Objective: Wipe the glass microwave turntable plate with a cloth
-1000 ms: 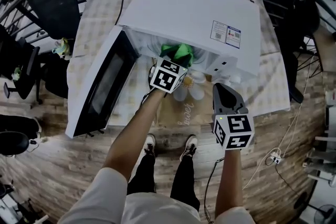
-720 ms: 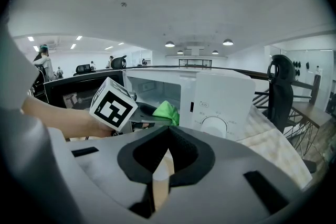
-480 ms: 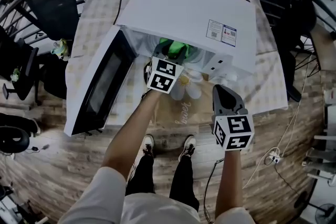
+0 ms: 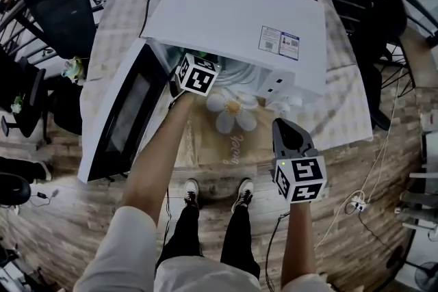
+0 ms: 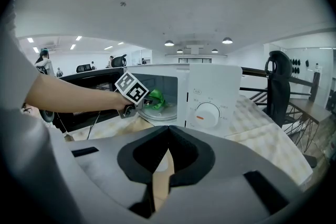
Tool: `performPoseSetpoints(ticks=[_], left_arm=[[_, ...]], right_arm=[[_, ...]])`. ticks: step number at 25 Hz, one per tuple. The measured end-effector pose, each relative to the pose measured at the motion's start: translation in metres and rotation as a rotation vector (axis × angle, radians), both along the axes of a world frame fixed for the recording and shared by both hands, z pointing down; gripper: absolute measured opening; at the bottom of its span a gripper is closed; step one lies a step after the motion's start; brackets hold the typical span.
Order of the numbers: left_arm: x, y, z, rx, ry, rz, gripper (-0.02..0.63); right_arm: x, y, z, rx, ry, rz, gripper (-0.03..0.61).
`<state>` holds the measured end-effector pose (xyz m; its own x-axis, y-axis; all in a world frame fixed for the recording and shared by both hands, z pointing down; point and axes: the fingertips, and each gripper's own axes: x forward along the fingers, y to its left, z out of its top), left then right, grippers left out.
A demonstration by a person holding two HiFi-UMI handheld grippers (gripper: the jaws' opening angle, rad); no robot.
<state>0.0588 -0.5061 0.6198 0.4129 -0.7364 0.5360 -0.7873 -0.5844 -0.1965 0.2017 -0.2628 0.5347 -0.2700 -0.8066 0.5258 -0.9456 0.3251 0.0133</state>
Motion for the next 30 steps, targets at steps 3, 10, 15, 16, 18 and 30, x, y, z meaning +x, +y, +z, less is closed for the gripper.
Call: performPoseSetpoints(ticks=[3,10,15,16,18,30], left_arm=[[0.02,0.021,0.006,-0.004,-0.02,0.1,0.14],[0.08,0.079,0.008,-0.077,-0.002,0.397,0.133],[0.103,0.109,-0.003,-0.089,0.055,0.515,0.132],[0.098,0.105,-0.007,-0.068,0.067,0.493,0.132],[0.079,0.087,-0.016,-0.006,0.069,0.406,0.132],[-0.015,0.011,0.008,-0.016,-0.17,0.044,0.137]], right_arm=[[-0.003,0.003,-0.004,0.008,-0.011,-0.01,0.014],[-0.01,0.01,-0.001,-0.004,-0.002,-0.021,0.014],[-0.018,0.014,-0.002,-0.005,0.006,-0.033,0.014],[-0.018,0.015,-0.004,-0.003,0.009,-0.035,0.014],[-0.018,0.015,-0.004,0.0,0.013,-0.035,0.014],[-0.01,0.021,0.006,-0.026,0.02,-0.038,0.014]])
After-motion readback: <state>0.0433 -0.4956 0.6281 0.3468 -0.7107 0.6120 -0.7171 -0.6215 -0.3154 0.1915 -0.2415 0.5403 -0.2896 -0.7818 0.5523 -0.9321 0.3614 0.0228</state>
